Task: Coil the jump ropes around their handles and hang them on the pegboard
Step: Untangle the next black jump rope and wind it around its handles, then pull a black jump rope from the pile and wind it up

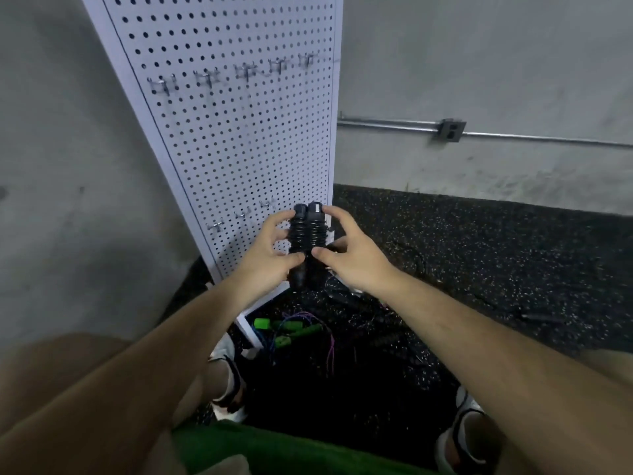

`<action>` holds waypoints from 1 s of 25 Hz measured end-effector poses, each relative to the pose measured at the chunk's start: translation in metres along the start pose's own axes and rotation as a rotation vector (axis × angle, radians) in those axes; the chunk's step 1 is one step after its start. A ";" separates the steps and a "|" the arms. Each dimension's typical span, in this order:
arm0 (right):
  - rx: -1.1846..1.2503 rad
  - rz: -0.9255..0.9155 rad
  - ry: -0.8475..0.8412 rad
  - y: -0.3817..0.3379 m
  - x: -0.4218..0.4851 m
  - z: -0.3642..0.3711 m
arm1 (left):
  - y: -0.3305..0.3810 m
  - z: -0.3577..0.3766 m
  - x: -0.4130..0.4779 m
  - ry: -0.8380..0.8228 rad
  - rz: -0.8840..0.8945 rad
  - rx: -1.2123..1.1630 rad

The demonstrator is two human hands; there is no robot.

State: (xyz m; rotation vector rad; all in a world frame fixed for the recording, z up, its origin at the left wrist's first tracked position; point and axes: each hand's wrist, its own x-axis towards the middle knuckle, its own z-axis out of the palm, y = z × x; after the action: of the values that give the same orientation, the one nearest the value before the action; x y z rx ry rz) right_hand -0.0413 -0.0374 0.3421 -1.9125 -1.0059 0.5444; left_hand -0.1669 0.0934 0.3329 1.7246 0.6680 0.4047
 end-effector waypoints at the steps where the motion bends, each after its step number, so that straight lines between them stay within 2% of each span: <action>1: -0.024 0.016 -0.021 0.009 -0.003 0.008 | -0.011 0.000 -0.006 0.019 -0.025 0.011; 7: -0.078 0.183 -0.202 0.072 -0.013 0.054 | -0.100 0.013 -0.021 -0.065 -0.184 0.161; 13: -0.009 0.404 -0.236 0.130 -0.005 0.123 | -0.166 0.019 -0.012 -0.166 -0.326 0.223; 16: -0.008 0.516 -0.248 0.165 -0.021 0.171 | -0.201 0.018 -0.012 -0.257 -0.487 0.317; 20: -0.044 0.581 -0.347 0.204 -0.041 0.217 | -0.249 0.029 -0.019 -0.387 -0.599 0.476; 25: -0.102 0.614 -0.434 0.225 -0.049 0.241 | -0.282 0.041 -0.020 -0.520 -0.647 0.682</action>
State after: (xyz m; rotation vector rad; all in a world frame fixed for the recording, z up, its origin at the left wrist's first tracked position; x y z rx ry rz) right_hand -0.1394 -0.0202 0.0242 -2.2469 -0.6910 1.3250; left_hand -0.2201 0.0926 0.0519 1.9853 0.9813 -0.7815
